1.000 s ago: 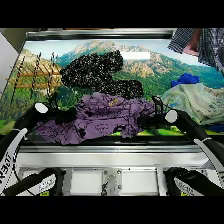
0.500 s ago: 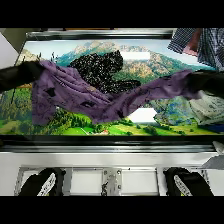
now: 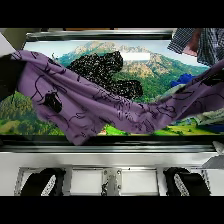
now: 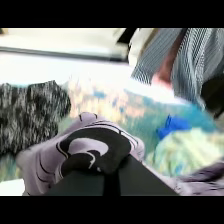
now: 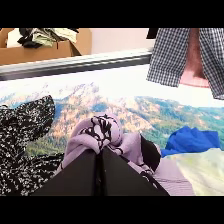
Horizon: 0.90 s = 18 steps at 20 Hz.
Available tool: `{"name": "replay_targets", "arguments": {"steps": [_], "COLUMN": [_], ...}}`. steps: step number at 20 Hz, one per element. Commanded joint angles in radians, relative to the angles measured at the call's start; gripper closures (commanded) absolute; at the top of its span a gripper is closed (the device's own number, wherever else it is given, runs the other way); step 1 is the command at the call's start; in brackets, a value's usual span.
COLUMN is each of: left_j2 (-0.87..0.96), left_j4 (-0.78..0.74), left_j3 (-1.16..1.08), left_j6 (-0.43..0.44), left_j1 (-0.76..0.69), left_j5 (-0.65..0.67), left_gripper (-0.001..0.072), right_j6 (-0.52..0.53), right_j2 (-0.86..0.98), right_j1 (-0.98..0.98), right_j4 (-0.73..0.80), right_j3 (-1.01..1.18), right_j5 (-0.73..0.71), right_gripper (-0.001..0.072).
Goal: Fold the clothes and pants, and hang the long-sleeved shirts on hangers.
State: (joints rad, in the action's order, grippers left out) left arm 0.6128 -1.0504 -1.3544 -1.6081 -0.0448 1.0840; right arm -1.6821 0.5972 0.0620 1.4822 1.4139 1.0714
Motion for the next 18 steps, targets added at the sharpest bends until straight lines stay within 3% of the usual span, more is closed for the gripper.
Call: {"name": "replay_targets", "arguments": {"steps": [1, 4, 6, 7, 8, 9, 10, 12, 14, 18], "left_j2": [0.111, 0.322, 0.504, 0.592, 0.681, 0.765, 0.824, 0.854, 0.8, 0.557], "left_j4": [-0.149, -0.175, -0.216, -0.218, -0.21, -0.203, -0.203, -0.207, -0.21, -0.249], "left_j3": [0.011, 0.122, 0.187, 0.179, 0.134, 0.059, -0.017, -0.088, -0.054, 0.278], "left_j6": [-0.058, -0.048, -0.013, -0.013, -0.017, -0.045, -0.078, -0.071, -0.011, 0.051], "left_j1": [-0.052, -0.107, -0.133, -0.124, -0.097, -0.06, -0.02, 0.045, 0.069, -0.04], "left_j5": [0.15, 0.12, -0.016, -0.078, -0.104, -0.085, -0.04, 0.011, 0.032, 0.021], "left_gripper": [0.0694, 0.0693, 0.0693, 0.0599, 0.0232, 0.0049, 0.0049, 0.0049, 0.0049, 0.0049], "right_j6": [-0.039, -0.038, -0.029, -0.01, -0.008, -0.008, -0.006, 0.024, 0.037, 0.036], "right_j2": [0.096, 0.305, 0.462, 0.528, 0.581, 0.619, 0.64, 0.625, 0.575, 0.414], "right_j1": [0.009, 0.009, 0.01, 0.01, 0.018, 0.022, 0.025, 0.03, 0.024, -0.04], "right_j4": [-0.014, -0.019, 0.003, 0.011, 0.007, 0.007, 0.011, 0.014, 0.013, 0.005], "right_j3": [0.006, 0.006, 0.006, 0.007, 0.016, 0.033, 0.05, 0.051, 0.024, -0.183], "right_j5": [0.032, 0.086, 0.028, -0.037, -0.085, -0.105, -0.113, -0.105, -0.06, -0.035], "right_gripper": [0.0692, 0.0692, 0.069, 0.0652, 0.0435, 0.0182, 0.0094, 0.0099, 0.0099, 0.0099]}}
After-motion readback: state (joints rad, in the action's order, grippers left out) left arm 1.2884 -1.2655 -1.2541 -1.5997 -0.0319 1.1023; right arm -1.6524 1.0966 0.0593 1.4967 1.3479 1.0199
